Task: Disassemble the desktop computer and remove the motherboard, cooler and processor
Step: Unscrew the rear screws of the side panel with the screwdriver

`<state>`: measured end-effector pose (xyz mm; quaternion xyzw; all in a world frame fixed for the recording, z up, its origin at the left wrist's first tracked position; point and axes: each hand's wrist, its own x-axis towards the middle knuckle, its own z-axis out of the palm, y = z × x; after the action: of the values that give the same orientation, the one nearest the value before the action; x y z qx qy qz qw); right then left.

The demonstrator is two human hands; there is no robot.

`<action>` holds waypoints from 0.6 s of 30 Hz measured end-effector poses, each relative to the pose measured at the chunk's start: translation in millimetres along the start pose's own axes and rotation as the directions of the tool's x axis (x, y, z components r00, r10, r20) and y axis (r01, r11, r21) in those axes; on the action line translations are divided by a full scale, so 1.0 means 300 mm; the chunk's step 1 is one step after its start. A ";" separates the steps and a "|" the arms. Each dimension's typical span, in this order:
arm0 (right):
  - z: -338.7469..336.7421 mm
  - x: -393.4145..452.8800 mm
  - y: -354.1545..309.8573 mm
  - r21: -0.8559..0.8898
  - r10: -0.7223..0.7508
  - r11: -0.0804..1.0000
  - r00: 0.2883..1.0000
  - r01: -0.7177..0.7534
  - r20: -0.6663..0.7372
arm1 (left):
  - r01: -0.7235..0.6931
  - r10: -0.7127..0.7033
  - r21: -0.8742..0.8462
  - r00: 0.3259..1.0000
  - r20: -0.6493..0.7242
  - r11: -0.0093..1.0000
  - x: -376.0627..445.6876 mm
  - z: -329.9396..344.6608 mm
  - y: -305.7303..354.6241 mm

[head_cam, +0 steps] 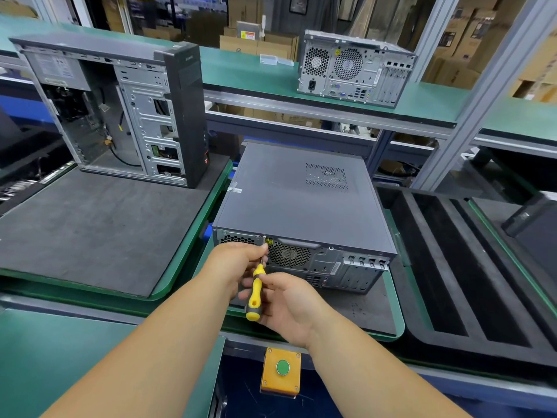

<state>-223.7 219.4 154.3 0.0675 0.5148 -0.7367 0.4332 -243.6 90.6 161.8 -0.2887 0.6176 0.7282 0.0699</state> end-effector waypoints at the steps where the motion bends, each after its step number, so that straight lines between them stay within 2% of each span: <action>1: -0.003 0.000 -0.002 -0.004 0.000 1.000 1.000 0.000 0.006 | 0.000 0.000 -0.006 1.000 0.005 1.000 0.002 0.001 -0.001; 6: 0.000 0.004 0.003 -0.067 -0.033 0.997 0.999 0.030 -0.043 | 0.043 -0.041 -0.038 0.998 0.056 0.998 0.005 0.006 0.005; 10: 0.017 0.014 0.012 -0.095 -0.053 0.994 0.997 0.047 -0.061 | 0.153 -0.145 -0.081 0.984 0.100 0.985 0.014 0.011 0.014; 14: 0.027 0.023 0.018 -0.132 -0.068 0.990 0.992 0.054 -0.103 | 0.172 -0.135 -0.241 0.977 0.163 0.955 0.036 -0.008 0.007; 18: 0.017 0.027 0.020 -0.164 -0.066 0.985 0.989 0.044 -0.131 | 0.186 -0.136 -0.232 0.967 0.217 0.955 0.053 -0.014 0.008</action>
<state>-222.6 209.9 147.9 0.0682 0.6025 -0.6981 0.3808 -256.4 82.1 155.7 -0.2706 0.4850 0.8173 0.1535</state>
